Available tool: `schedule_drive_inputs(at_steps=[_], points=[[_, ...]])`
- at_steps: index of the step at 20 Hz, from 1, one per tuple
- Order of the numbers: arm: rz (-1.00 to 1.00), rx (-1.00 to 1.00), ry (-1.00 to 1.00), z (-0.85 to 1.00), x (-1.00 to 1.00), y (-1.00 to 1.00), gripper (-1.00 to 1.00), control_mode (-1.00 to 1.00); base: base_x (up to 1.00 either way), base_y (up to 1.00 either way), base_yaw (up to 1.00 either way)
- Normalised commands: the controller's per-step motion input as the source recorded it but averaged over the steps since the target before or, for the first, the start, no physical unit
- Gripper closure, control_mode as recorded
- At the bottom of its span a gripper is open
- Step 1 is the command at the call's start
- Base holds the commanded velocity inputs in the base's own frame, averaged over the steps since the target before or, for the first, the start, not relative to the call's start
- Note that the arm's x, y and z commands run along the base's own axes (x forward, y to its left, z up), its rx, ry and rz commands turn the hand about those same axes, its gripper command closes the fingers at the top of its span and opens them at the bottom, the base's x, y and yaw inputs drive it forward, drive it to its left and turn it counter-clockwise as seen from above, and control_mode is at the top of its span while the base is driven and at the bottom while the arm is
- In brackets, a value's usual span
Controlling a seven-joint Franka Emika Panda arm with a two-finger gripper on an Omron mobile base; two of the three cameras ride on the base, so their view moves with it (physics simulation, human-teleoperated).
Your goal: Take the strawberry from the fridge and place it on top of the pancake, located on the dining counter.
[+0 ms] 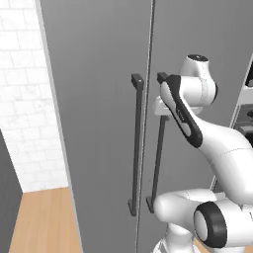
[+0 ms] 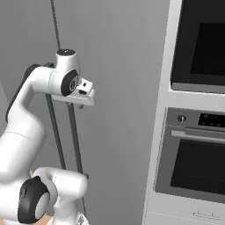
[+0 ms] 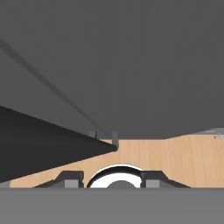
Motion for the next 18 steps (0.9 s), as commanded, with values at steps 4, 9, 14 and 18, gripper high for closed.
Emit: schedule_drive_inputs(at_steps=[4, 9, 14, 18], points=[[0.0, 0.0, 0.0, 0.0, 0.0, 0.0, -1.0, 1.0, -0.56, 0.0, 0.0], [0.0, 0.0, 0.0, 0.0, 0.0, 0.0, -1.0, 1.0, -0.9, 0.18, 0.0], [0.0, 0.0, 0.0, 0.0, 0.0, 0.0, -1.0, 1.0, -0.3, 0.54, 0.0], [0.0, 0.0, 0.0, 0.0, 0.0, 0.0, -1.0, 1.0, -0.14, 0.48, 0.0]])
